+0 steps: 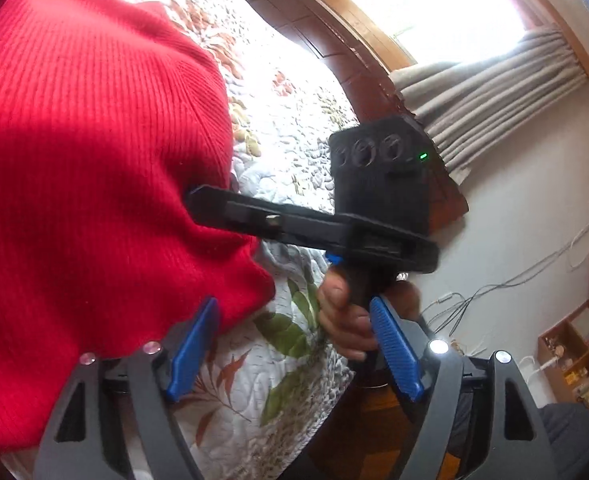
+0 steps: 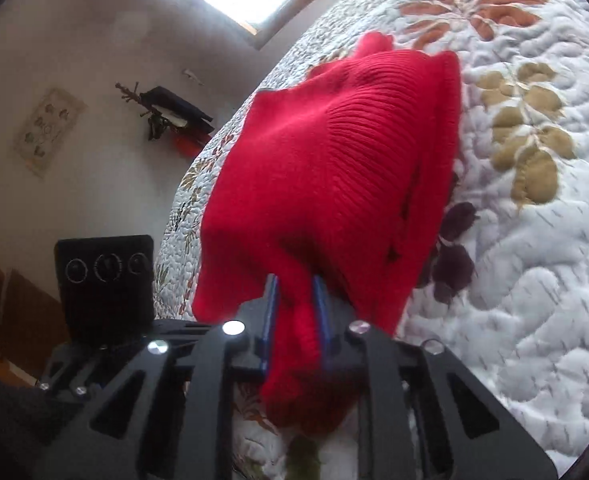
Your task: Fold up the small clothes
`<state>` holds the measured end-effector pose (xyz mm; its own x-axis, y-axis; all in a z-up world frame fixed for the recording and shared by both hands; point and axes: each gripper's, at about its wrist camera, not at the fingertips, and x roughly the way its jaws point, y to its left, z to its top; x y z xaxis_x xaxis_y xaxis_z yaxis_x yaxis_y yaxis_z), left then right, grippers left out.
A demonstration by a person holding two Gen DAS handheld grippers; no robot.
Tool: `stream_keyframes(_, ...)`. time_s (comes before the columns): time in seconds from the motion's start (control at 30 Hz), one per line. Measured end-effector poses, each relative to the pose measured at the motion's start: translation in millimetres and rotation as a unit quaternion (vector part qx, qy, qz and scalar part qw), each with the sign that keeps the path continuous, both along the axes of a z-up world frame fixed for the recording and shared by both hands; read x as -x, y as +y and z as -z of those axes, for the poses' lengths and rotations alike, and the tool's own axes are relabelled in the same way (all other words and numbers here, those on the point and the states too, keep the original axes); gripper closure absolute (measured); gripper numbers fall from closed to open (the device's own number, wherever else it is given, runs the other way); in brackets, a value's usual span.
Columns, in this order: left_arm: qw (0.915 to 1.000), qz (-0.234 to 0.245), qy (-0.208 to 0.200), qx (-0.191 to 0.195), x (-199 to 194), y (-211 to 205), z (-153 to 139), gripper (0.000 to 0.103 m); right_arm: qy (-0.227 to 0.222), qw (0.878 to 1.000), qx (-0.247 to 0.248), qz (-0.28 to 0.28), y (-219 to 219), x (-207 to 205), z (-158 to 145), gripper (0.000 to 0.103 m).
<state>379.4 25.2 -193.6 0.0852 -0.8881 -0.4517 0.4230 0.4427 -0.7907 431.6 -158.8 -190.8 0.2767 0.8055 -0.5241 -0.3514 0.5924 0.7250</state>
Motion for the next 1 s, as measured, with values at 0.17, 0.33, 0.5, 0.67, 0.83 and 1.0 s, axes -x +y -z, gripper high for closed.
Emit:
stream_keyframes(0.17, 0.9988, -0.027, -0.038, 0.017, 25.1, 51.5, -27.2, 0.012, -0.004, 0.999, -0.006, 0.042, -28.4, 1.5, -16.6, 0.074)
stream_keyframes(0.33, 0.9931, -0.105, -0.042, -0.032, 20.2, 130.1, -24.9, 0.01, 0.029, 0.995, -0.046, 0.078, -60.2, -23.7, -20.5, 0.02)
stream_keyframes(0.5, 0.9868, -0.152, 0.014, -0.053, -3.9, 170.9, -2.5, 0.01, 0.096, 0.991, -0.063, 0.068, -65.3, -76.4, -9.1, 0.016)
stream_keyframes(0.67, 0.9905, -0.124, 0.059, -0.01, -31.0, 171.3, 31.3, 0.007, 0.132, 0.989, -0.062, 0.02, -55.9, -119.8, -0.8, 0.015)
stream_keyframes(0.83, 0.9933, -0.095, 0.061, 0.026, -46.3, 164.0, 38.7, 0.004, 0.134, 0.99, -0.03, -0.026, -30.5, -142.8, 4.8, 0.014)
stream_keyframes(1.0, 0.9954, -0.065, 0.056, 0.043, -46.6, 153.0, 41.6, 0.004, 0.116, 0.99, -0.05, -0.058, -11.1, -142.7, 0.1, 0.01)
